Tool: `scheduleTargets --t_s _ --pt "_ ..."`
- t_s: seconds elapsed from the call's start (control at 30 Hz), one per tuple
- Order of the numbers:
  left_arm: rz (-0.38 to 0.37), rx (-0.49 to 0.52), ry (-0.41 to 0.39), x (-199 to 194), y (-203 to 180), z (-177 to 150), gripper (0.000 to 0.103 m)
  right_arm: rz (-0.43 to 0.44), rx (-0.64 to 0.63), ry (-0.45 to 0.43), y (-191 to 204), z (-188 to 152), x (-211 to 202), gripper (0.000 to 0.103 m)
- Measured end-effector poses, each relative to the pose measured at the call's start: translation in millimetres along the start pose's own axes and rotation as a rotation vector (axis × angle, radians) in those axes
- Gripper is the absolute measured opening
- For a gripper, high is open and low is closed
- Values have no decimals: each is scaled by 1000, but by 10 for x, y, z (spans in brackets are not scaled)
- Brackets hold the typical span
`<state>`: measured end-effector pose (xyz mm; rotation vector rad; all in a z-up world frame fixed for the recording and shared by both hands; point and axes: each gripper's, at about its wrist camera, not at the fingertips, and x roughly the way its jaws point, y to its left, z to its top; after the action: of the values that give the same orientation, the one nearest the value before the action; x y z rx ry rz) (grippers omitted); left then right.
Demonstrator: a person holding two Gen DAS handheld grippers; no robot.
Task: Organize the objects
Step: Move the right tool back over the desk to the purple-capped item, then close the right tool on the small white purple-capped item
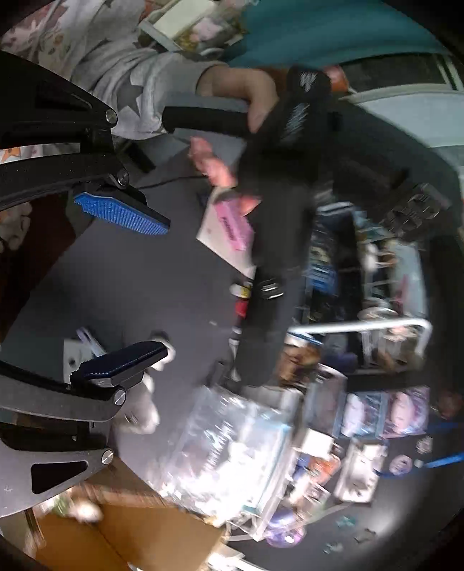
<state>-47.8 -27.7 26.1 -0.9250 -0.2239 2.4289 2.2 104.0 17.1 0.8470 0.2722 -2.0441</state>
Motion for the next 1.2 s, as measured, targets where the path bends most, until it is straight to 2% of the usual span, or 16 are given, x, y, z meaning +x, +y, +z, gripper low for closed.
scheduleTargets --t_s 0.17,0.33,0.43,0.5,0.63,0.7,0.77,0.9,1.1,1.2 --pt "24 -60 -3 10 245 -441 102 6 105 87 -79 -308 414 59" --pt "24 -137 54 193 550 -810 102 -107 191 152 -293 -620 707 50" --pt "24 -182 88 302 676 -981 102 -135 216 165 -379 -703 788 48" --pt "17 -198 97 336 708 -1045 102 -149 220 175 -396 -726 841 42" --pt "4 -215 99 360 732 -1098 102 -202 174 194 -414 -774 940 33" --pt "-4 -220 101 370 740 -1103 102 -221 142 194 -403 -763 960 18" --pt "-4 -219 108 384 745 -1101 102 -230 102 196 -376 -733 996 9" --pt "-1 -221 110 383 758 -1094 102 -238 27 192 -322 -751 1017 9" --pt "-8 -229 112 399 776 -1088 102 -166 8 151 -240 -649 978 8" --pt "-41 -240 121 437 768 -1081 102 -140 -9 129 -180 -571 930 8"
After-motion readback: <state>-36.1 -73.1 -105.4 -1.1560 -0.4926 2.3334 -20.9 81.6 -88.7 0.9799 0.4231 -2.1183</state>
